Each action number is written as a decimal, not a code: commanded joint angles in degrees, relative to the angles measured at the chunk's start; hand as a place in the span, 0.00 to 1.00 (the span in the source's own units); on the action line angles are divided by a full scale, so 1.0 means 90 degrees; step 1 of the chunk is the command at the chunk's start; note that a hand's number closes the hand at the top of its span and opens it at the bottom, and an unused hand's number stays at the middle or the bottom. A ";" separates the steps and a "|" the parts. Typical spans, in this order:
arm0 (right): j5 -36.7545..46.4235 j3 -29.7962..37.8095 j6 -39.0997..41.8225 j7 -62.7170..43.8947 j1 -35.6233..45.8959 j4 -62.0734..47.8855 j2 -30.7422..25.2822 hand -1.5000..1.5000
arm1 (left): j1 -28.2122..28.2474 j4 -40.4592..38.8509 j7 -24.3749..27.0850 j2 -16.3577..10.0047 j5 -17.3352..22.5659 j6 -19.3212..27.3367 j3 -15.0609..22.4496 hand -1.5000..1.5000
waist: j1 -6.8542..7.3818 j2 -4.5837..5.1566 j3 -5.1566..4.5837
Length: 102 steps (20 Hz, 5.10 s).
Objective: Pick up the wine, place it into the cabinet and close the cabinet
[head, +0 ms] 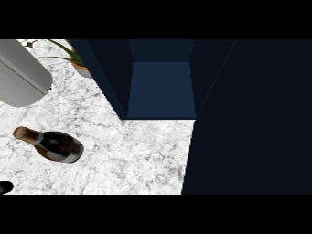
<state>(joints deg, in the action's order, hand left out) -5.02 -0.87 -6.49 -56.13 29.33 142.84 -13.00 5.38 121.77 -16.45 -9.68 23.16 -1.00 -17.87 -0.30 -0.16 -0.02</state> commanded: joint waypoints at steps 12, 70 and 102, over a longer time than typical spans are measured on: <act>-0.0203 -0.0014 -0.0270 -0.0705 0.0177 0.0811 0.0032 0.00 | 0.0573 -0.1821 0.1484 0.0183 -0.0266 -0.0997 -0.0229 0.00 | 0.0024 -0.0002 -0.0001; -0.0320 -0.0063 -0.0509 -0.0850 0.0731 0.0544 -0.0219 0.00 | -0.2330 -0.9871 0.7092 -0.0565 -0.2186 -0.2231 0.0165 1.00 | -0.0063 -0.0007 -0.0003; -0.0713 0.0284 -0.0423 -0.0705 0.0725 0.0318 -0.0304 0.00 | -0.2199 -0.3899 0.3769 0.1075 -0.1046 0.1761 0.4148 1.00 | -0.0021 -0.0028 0.0005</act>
<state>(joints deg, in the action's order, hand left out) -6.35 0.43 -10.03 -58.21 35.07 141.24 -15.37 -11.52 80.82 24.51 -0.06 11.39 7.30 14.10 -0.19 -0.44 0.05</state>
